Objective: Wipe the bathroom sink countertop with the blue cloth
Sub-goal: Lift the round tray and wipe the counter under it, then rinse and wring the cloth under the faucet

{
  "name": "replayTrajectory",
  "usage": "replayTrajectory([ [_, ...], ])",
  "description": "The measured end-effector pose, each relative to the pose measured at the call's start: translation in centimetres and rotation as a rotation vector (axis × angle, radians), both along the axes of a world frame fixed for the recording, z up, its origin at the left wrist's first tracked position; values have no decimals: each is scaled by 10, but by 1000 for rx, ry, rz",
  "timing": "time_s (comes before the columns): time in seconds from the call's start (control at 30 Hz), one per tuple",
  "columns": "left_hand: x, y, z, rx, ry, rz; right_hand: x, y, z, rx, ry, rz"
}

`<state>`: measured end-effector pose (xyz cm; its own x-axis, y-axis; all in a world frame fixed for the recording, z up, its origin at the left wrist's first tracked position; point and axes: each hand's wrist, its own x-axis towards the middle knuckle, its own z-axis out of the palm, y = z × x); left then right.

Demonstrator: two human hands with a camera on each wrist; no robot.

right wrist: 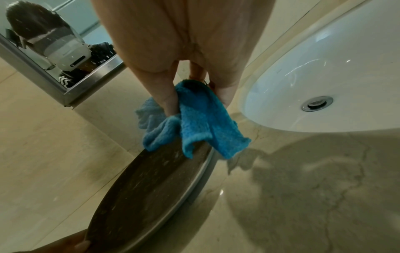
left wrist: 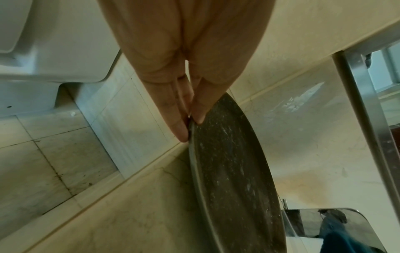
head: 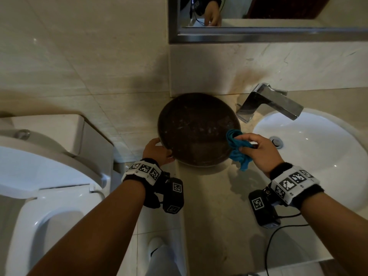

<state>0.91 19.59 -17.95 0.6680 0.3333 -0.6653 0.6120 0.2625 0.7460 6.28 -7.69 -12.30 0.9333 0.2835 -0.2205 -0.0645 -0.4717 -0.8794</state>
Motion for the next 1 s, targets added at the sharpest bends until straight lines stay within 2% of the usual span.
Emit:
replayTrajectory([
  [0.17, 0, -7, -4, 27, -9, 10, -1, 0, 1, -22, -8, 10],
  [0.3, -2, -3, -4, 62, 58, -74, -1, -1, 0, -31, -5, -2],
  [0.4, -3, -6, -6, 82, 65, -67, -4, -1, 0, -47, -7, 3],
  [0.63, -9, -10, -4, 242, 61, -100, -10, -1, -3, -70, 5, -16],
  [0.73, -14, -12, 4, 398, 14, -121, -14, -1, -5, -90, -14, -26],
  [0.83, -19, -18, 25, 594, -132, -102, -18, -1, -2, -121, -39, -26],
  [0.9, -22, -27, 44, 588, -226, -176, -22, 1, 6, -169, -67, -4],
  [1.0, -28, -45, 78, 479, -282, -407, -28, 8, 29, -206, -85, 28],
])
